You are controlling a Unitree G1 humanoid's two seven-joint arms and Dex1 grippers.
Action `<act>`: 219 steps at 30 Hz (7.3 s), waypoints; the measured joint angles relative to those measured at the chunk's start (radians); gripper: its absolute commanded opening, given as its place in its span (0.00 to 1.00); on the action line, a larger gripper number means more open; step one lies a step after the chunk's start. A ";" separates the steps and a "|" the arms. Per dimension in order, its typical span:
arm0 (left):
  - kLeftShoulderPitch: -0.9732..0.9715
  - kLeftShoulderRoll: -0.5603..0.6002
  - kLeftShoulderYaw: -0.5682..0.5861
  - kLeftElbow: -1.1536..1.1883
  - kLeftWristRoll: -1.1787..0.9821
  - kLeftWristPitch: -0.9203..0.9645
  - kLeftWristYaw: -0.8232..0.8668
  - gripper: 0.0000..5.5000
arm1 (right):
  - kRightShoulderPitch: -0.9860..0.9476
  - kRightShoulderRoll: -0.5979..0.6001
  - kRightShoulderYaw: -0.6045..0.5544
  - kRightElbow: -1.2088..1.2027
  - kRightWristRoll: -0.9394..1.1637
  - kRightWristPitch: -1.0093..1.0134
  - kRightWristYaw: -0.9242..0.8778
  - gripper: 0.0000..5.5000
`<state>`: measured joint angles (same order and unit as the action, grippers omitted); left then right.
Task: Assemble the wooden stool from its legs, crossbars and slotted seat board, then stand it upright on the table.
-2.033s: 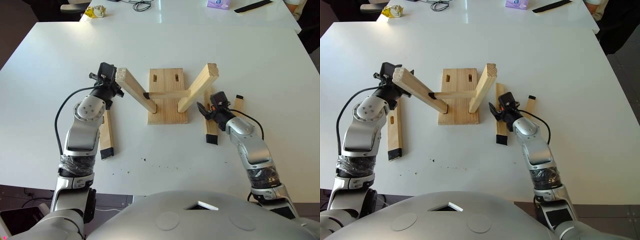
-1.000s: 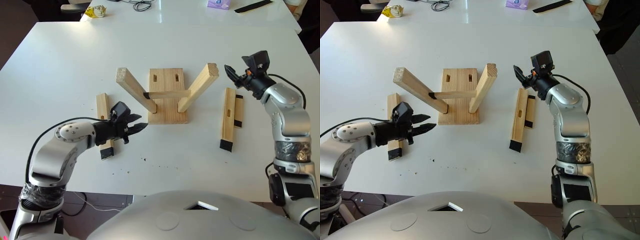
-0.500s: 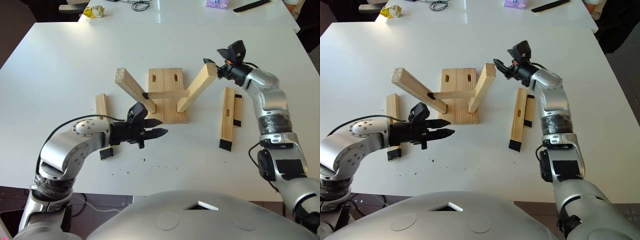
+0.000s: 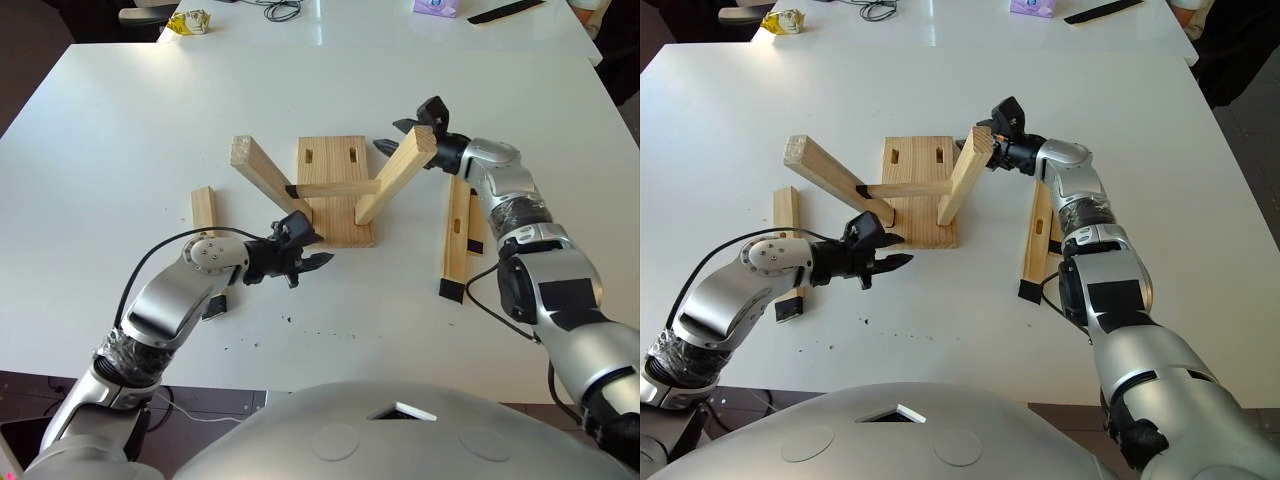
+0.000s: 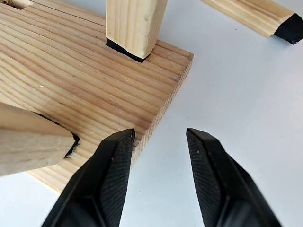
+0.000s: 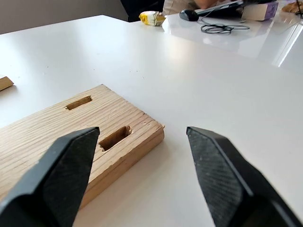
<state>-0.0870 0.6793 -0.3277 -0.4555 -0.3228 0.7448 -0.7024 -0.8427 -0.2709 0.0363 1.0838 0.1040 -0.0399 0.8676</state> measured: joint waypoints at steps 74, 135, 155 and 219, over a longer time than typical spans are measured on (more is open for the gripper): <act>0.102 -0.088 -0.066 0.044 0.234 -0.289 0.027 0.54 | 0.244 -0.070 -0.105 -0.361 0.016 0.039 -0.043 0.63; 0.221 0.448 0.328 0.117 -0.195 -0.502 -0.753 0.54 | 0.242 -0.075 -0.075 -0.528 0.020 0.073 -0.086 0.63; -0.111 0.483 0.295 0.674 0.129 -0.850 -0.861 0.54 | 0.550 -0.168 -0.036 -1.157 0.135 0.382 -0.060 0.63; -0.722 -0.167 -0.108 1.509 0.724 -1.484 0.053 0.54 | 0.851 -0.292 0.314 -1.431 0.242 0.561 0.089 0.63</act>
<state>-0.8094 0.5120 -0.4355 1.0536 0.4013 -0.7387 -0.6490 0.0080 -0.5627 0.3506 -0.3467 0.3457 0.5210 0.9567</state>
